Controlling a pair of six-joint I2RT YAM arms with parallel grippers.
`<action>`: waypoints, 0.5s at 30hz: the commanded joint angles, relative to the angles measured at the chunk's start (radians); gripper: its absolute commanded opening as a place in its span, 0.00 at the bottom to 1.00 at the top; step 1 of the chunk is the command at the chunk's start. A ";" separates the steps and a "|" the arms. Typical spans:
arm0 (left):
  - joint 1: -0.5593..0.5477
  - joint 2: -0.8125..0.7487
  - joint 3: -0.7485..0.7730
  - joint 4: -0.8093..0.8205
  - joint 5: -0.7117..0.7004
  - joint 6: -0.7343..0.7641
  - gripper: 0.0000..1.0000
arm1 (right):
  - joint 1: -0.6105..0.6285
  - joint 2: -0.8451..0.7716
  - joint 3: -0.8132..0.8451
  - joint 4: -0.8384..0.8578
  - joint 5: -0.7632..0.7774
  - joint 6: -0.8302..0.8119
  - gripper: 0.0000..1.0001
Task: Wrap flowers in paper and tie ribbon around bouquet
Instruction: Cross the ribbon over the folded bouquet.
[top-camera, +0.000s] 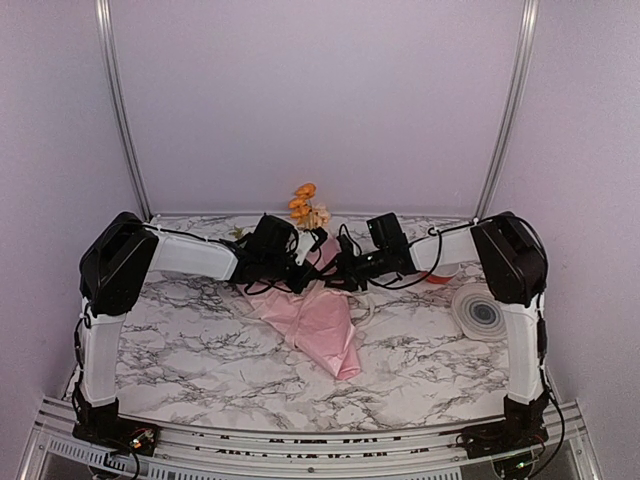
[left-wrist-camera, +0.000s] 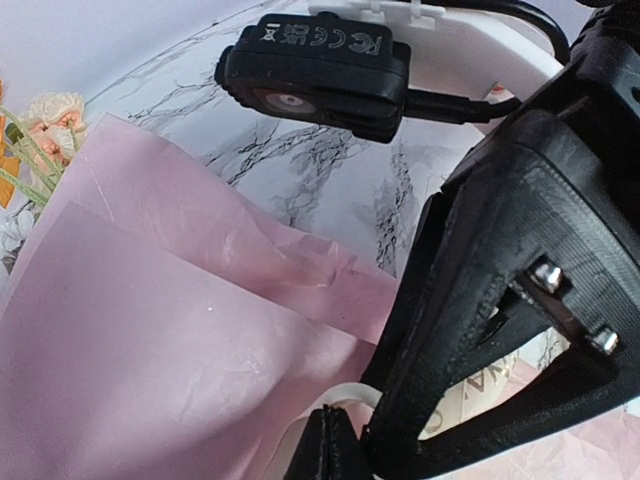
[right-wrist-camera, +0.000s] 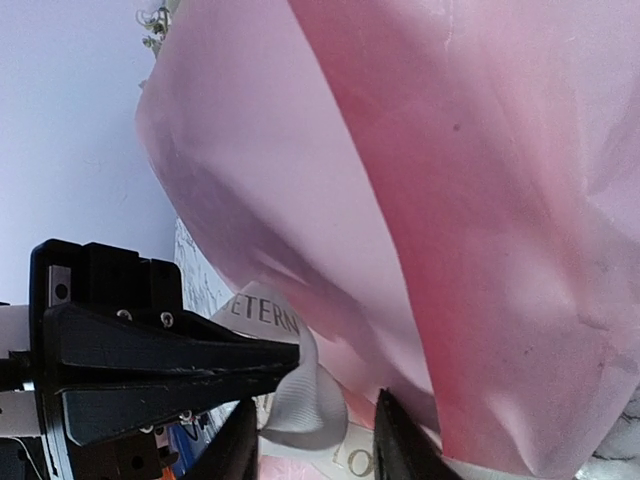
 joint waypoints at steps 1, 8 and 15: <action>0.000 0.011 -0.001 0.012 0.031 -0.007 0.00 | 0.010 0.026 0.050 0.006 0.000 0.007 0.22; 0.000 -0.020 -0.005 -0.027 0.003 0.011 0.23 | -0.004 0.031 0.038 0.060 -0.001 0.046 0.00; 0.000 -0.219 -0.100 -0.190 0.064 0.066 0.42 | -0.010 0.040 0.036 0.053 0.001 0.041 0.00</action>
